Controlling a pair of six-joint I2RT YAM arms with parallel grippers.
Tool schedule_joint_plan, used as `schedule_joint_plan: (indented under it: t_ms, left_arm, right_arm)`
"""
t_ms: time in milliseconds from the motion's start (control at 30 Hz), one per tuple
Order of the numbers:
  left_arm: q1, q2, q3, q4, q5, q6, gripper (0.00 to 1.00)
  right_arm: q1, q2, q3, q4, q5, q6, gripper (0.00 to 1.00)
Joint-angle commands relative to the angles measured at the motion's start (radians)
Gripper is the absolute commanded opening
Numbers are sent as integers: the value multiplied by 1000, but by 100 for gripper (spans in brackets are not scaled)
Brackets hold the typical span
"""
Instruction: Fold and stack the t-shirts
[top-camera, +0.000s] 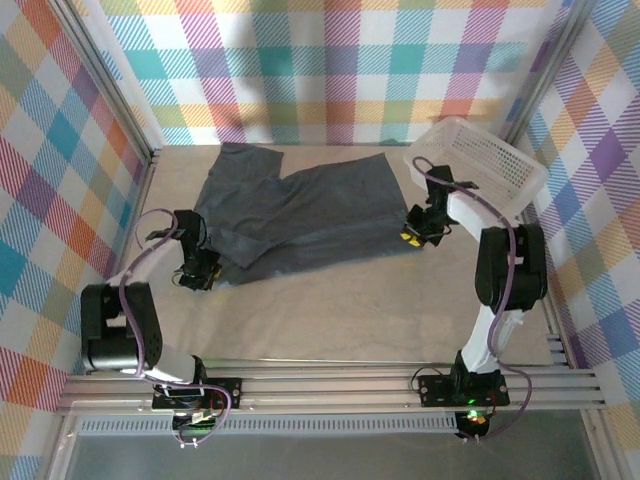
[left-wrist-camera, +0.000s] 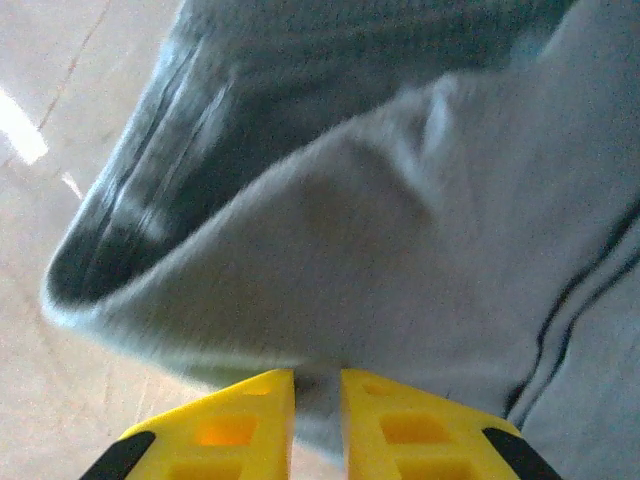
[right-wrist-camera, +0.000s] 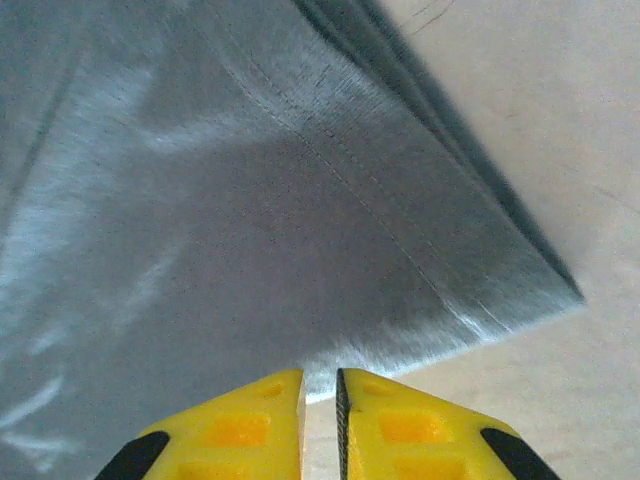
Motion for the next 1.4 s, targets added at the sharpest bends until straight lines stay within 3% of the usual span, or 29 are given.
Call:
schedule_joint_plan:
  t_ms: [0, 133, 400, 833, 1000, 1133, 1267, 1367]
  left_arm:
    - [25, 41, 56, 37, -75, -22, 19]
    - [27, 112, 70, 9, -97, -19, 17]
    - [73, 96, 1, -12, -153, -19, 16]
    - [124, -37, -84, -113, -190, 43, 16]
    - [137, -85, -56, -136, -198, 100, 26]
    - [125, -147, -6, -156, -169, 88, 39]
    - [38, -209, 14, -120, -75, 47, 46]
    - [-49, -236, -37, -21, 38, -37, 51]
  right_arm:
    - [20, 60, 60, 5, 15, -42, 18]
    - [23, 132, 118, -66, 66, -57, 18]
    - [23, 176, 119, -191, 131, -85, 19]
    - [81, -27, -129, -220, 96, -18, 22]
    - [108, -93, -166, -207, 94, -1, 25]
    - [117, -154, -127, -192, 100, -28, 35]
    - [119, -222, -90, -132, 63, -83, 47]
    - [122, -243, -70, -76, -15, -120, 49]
